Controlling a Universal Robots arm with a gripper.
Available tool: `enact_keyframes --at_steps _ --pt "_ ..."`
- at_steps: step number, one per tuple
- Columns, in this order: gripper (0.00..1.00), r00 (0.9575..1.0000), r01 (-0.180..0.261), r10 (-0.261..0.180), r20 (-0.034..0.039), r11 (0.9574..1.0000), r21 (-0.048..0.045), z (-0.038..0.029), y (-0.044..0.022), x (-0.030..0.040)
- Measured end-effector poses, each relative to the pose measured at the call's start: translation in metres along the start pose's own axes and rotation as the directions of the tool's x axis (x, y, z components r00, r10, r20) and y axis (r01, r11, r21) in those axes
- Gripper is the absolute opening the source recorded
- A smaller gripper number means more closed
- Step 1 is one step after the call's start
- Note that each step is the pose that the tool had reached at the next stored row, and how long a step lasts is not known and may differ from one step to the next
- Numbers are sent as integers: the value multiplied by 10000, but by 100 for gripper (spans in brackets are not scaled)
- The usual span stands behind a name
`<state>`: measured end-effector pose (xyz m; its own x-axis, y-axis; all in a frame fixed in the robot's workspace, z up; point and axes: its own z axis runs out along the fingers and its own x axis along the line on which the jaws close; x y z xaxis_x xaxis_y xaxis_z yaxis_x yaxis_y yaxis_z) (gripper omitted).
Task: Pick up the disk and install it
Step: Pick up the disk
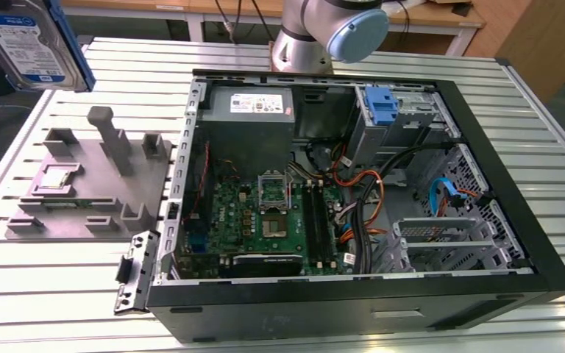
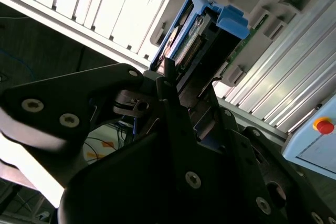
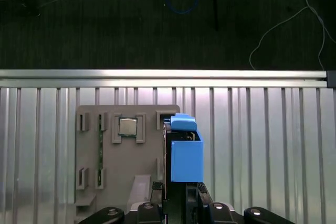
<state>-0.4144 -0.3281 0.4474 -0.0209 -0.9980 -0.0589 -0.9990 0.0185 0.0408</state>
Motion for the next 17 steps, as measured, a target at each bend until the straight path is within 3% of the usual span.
enact_keyframes --at_steps 17 --pt "35 10000 -1 1 0 10000 -1 -162 7 -11"
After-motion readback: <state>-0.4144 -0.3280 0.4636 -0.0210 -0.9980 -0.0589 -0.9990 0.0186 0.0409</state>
